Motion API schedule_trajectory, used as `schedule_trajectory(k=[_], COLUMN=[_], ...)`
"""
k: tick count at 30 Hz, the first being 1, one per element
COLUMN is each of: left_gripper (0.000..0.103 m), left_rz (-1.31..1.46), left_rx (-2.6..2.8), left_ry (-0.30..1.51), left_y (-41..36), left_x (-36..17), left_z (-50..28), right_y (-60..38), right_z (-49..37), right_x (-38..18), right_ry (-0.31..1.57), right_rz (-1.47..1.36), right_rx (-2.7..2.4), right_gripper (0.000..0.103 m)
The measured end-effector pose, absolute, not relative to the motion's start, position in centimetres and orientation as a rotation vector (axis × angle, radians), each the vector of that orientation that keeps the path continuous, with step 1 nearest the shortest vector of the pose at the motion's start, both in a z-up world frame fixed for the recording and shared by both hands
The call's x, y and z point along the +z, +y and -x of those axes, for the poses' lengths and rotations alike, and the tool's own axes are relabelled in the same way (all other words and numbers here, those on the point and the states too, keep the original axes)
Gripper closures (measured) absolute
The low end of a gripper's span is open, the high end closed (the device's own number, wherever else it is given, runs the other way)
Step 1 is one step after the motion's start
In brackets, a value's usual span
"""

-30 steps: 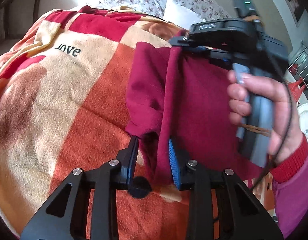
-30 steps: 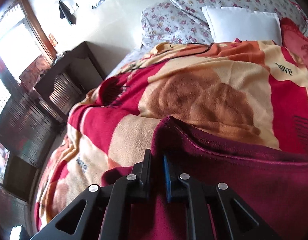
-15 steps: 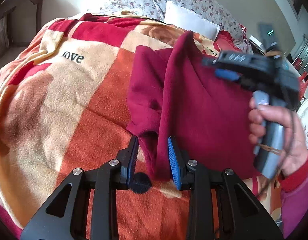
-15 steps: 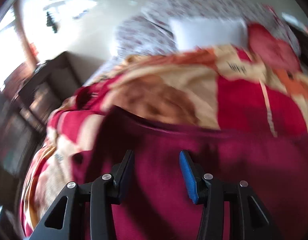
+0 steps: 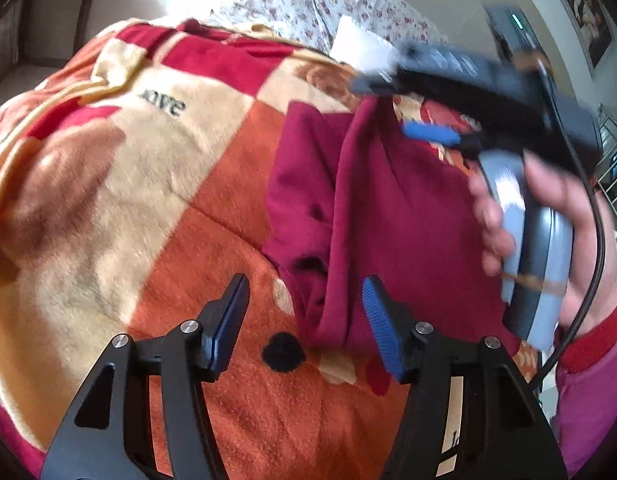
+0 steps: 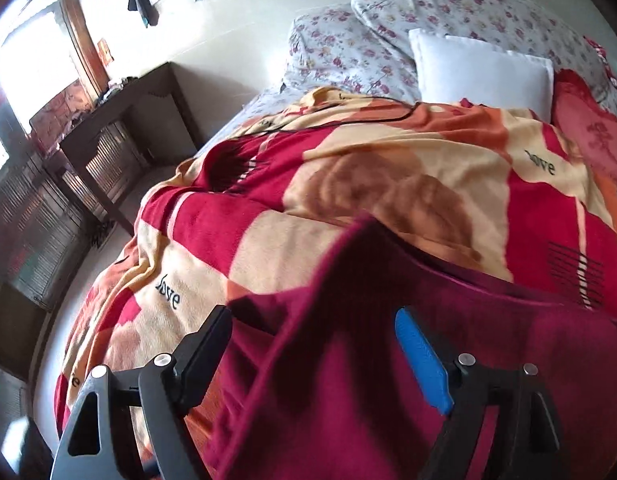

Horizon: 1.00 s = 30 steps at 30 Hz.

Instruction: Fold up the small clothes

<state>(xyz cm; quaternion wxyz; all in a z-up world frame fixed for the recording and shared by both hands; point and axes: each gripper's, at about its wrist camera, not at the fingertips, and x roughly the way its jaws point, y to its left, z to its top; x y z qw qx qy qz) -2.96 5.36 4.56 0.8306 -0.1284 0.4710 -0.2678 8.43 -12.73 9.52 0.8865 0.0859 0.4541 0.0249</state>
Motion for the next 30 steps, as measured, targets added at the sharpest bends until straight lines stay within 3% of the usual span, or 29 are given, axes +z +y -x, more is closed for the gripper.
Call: schedule_trajectory(k=[6, 10, 14, 18, 26, 27, 29, 30], left_gripper=[0.044, 0.040, 0.040, 0.039, 0.037, 0.037, 0.034, 0.032], left_rz=[0.271, 0.270, 0.271, 0.283, 0.251, 0.247, 0.244, 0.245], left_rx=[-0.562, -0.572, -0.577, -0.580, -0.561, -0.560, -0.563, -0.566], left_ry=[1.043, 1.027, 1.026, 1.016, 1.005, 1.006, 1.010, 1.011], left_y=[4.8, 4.6, 4.2, 4.3, 2.9, 2.7, 2.3, 2.3], left_x=[2.6, 2.2, 2.2, 2.0, 2.0, 2.1, 2.2, 2.3], left_z=[2.5, 2.4, 2.4, 2.3, 3.7, 3.7, 3.6, 3.4], right_y=[-9.6, -8.3, -7.8, -8.5, -5.5, -5.5, -6.6, -7.6], right_z=[-11.9, -12.4, -12.1, -11.4, -11.8, -11.4, -10.6, -10.1], right_x=[6.0, 4.9, 4.7, 6.0, 3.1, 3.1, 4.0, 4.7], right_ry=[1.114, 1.108, 1.107, 1.074, 1.123, 1.105, 1.061, 1.040], right_rz=[-0.070, 0.022, 0.060, -0.081, 0.204, 0.217, 0.192, 0.157], right_rx=[-0.034, -0.075, -0.094, -0.005, -0.064, -0.058, -0.053, -0.044], right_gripper=[0.021, 0.010, 0.008, 0.007, 0.000, 0.005, 0.028, 0.051])
